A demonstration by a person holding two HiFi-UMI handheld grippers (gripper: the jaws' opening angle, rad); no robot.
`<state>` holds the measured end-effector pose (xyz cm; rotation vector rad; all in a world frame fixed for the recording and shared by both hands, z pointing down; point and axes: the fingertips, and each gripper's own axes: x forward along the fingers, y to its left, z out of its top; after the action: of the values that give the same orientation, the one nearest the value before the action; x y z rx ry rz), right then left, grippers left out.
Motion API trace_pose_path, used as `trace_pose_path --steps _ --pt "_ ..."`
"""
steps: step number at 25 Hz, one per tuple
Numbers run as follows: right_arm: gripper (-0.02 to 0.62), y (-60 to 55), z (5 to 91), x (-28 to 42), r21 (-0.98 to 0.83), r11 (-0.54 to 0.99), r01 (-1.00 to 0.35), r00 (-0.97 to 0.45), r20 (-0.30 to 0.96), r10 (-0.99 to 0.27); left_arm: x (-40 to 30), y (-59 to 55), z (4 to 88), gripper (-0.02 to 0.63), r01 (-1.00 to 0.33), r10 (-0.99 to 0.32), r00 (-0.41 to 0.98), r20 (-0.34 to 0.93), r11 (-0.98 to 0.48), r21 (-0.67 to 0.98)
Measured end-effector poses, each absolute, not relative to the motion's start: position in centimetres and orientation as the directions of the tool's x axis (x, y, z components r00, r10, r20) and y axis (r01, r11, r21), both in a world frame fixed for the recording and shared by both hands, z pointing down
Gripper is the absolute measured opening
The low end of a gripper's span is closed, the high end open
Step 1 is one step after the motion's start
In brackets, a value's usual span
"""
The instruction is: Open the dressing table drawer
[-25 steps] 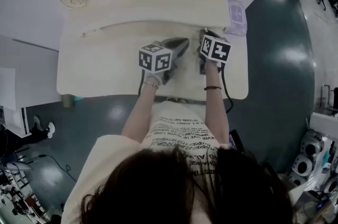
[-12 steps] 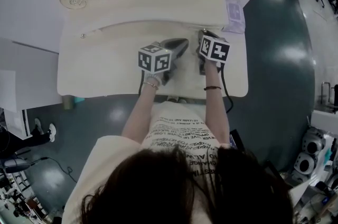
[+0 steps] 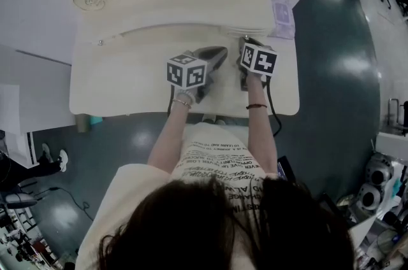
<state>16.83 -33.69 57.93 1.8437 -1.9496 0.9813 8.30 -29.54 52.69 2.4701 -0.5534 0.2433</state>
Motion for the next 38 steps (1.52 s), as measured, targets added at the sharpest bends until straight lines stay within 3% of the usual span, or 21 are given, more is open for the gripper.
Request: trace_pose_path --steps 38 --pt "0.101 -31.0 58.2 16.3 -0.289 -0.051 -0.956 -0.152 0.636 -0.757 7.9 -27.1 52.4 0.0 -0.431 -0.325 0.901 0.288 -0.744 0.51"
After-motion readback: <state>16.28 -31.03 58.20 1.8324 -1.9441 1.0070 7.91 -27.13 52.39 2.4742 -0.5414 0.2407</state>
